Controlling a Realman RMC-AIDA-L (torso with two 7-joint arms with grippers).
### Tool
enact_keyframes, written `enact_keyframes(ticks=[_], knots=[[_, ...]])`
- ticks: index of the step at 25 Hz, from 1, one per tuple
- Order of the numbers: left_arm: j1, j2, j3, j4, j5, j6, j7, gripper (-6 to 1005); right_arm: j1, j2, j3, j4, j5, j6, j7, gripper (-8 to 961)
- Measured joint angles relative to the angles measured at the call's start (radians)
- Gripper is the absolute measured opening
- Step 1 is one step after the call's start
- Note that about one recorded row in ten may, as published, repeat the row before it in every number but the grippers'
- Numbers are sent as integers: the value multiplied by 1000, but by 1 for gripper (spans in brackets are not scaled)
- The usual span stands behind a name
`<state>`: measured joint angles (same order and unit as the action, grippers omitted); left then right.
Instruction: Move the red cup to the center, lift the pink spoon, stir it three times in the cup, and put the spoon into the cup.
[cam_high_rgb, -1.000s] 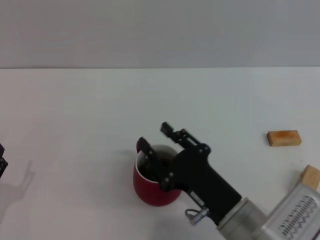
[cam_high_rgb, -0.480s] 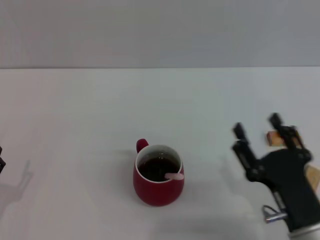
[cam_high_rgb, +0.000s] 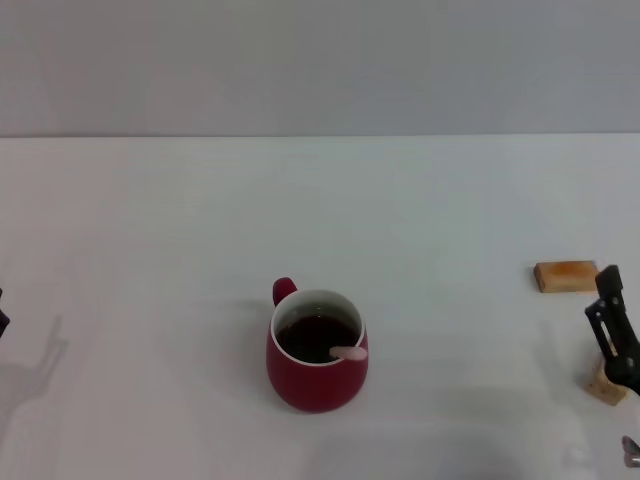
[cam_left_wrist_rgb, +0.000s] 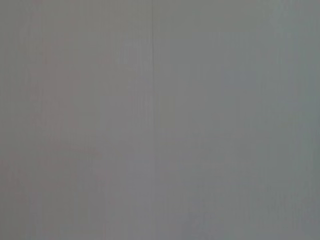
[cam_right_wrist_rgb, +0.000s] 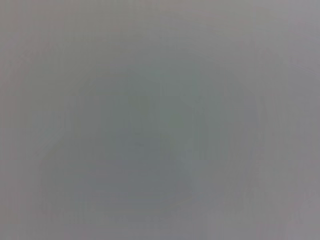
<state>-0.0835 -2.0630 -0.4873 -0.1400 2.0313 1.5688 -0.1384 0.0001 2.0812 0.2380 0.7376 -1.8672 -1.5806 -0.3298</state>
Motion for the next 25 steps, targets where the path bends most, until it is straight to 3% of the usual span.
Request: enact_keyframes(ticks=[10, 25], knots=[[-15, 2, 1, 5, 10, -10, 0, 855, 17, 0, -25, -11, 6, -1, 2, 752], [15, 0, -3, 7, 5, 33, 23, 855, 20, 2, -31, -19, 6, -17, 1, 751]])
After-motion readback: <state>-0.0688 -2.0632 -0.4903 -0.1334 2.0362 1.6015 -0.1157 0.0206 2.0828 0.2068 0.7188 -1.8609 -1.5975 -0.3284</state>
